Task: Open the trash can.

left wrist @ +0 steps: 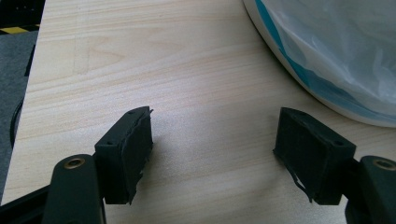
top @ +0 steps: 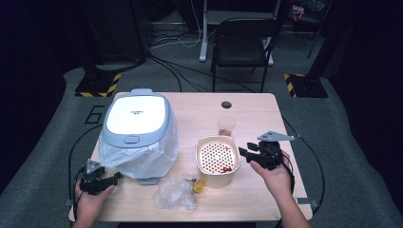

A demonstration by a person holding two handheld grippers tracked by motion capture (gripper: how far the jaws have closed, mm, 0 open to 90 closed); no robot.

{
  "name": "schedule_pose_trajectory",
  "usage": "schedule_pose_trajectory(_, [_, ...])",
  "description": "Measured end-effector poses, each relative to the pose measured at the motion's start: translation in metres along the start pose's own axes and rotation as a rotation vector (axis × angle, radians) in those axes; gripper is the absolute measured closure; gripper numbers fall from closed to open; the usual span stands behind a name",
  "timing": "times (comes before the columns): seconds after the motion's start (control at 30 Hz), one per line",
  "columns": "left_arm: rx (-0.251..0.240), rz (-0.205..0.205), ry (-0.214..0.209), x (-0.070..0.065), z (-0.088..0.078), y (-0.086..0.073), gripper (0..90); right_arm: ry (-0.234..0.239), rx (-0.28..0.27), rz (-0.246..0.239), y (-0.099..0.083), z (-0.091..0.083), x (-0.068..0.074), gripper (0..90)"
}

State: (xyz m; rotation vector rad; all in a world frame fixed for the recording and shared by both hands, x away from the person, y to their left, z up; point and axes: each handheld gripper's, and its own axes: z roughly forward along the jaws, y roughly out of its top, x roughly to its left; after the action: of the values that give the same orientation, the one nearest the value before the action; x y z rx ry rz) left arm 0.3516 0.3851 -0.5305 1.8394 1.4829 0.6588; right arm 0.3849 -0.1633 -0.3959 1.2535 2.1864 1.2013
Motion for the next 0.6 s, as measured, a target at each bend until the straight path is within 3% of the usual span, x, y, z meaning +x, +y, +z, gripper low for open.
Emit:
schedule_pose_trajectory(0.13, [0.001, 0.003, 0.0, 0.0, 0.0, 0.0, 27.1, -0.013, 0.037, -0.023, 0.003, 0.018, 0.007, 60.8])
schedule_pose_trajectory(0.3, [-0.009, 0.0, 0.001, 0.0, 0.001, 0.0, 27.1, -0.021, 0.077, -0.011, 0.002, 0.032, 0.004, 68.1])
schedule_pose_trajectory(0.37, [-0.002, -0.001, -0.002, 0.0, 0.0, 0.0, 27.1, 0.01, 0.084, 0.006, 0.002, 0.035, 0.001, 70.4])
schedule_pose_trajectory(0.47, [-0.004, -0.001, -0.001, 0.0, 0.001, 0.0, 27.1, 0.015, 0.093, 0.018, 0.004, 0.036, -0.001, 74.5])
schedule_pose_trajectory(0.6, [0.0, -0.003, -0.004, 0.0, 0.0, 0.0, 27.1, -0.022, 0.107, -0.024, 0.007, 0.036, -0.004, 82.2])
